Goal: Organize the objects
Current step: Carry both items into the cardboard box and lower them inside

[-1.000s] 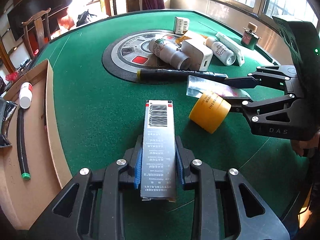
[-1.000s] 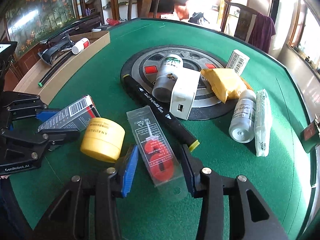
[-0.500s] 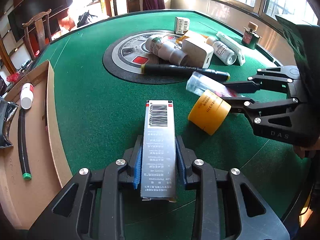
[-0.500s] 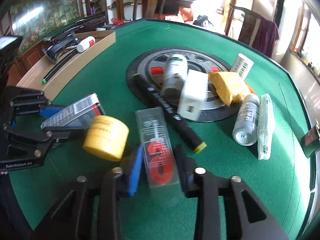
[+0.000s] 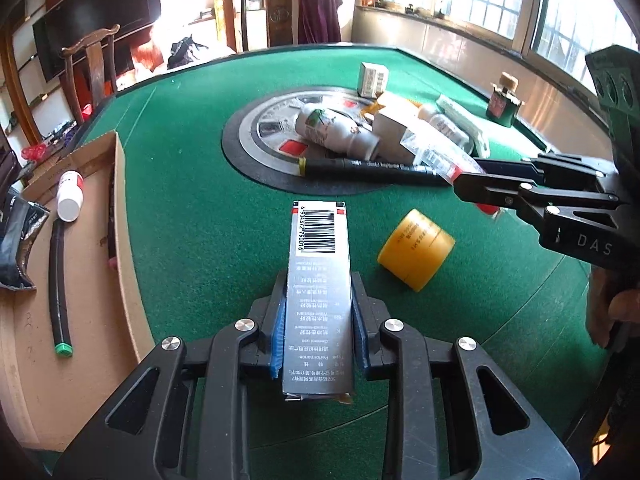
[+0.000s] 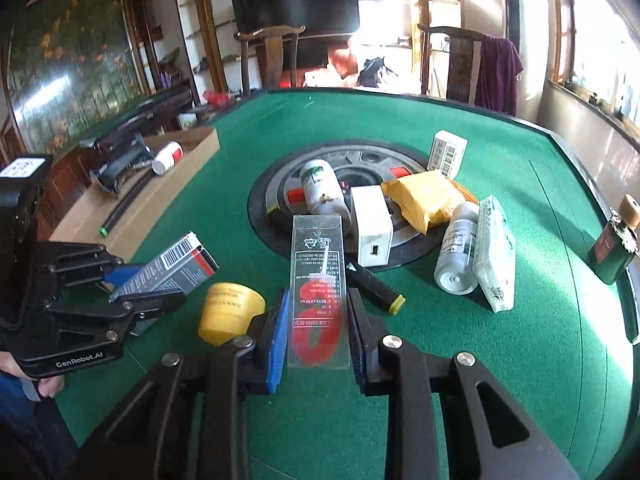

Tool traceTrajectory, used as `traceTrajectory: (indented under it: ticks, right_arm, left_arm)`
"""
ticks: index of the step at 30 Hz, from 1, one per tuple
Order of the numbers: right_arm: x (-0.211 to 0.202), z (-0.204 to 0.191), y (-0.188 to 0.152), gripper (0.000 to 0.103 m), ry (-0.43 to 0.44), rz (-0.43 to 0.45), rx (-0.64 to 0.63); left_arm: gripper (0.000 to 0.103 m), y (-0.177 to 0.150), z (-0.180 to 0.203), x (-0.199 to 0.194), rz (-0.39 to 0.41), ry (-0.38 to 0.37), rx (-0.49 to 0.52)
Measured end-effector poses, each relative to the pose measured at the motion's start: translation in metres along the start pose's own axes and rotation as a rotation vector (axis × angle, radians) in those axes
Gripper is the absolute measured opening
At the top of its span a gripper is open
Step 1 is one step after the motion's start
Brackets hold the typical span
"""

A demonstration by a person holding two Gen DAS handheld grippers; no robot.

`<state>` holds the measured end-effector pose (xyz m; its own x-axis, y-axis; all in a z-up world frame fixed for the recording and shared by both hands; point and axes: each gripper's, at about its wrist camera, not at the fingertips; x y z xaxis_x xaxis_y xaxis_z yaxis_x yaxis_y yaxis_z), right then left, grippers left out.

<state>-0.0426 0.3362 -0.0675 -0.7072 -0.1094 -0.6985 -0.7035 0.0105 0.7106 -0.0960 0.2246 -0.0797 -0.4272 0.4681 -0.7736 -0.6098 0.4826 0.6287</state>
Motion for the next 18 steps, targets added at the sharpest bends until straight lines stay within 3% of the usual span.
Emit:
traceTrajectory:
  ticks: [10, 18]
  right_arm:
    - [-0.003, -0.039, 0.017, 0.027, 0.09, 0.042, 0.053]
    - [0.009, -0.098, 0.046, 0.027, 0.165, 0.034, 0.028]
  left_arm:
    - [0.026, 0.009, -0.032, -0.03, 0.088, -0.032, -0.109]
    - [0.026, 0.007, -0.093, -0.061, 0.154, -0.004, -0.25]
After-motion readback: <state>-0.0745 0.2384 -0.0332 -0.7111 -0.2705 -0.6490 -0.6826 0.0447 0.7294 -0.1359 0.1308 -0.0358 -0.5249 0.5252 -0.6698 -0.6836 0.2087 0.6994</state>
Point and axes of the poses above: each gripper's, at about its wrist camera, not at the fingertips, and x roughly the way its jaws point, z to its right, y to its top, and after that the axes turned 3 degrees about -y, right-handed
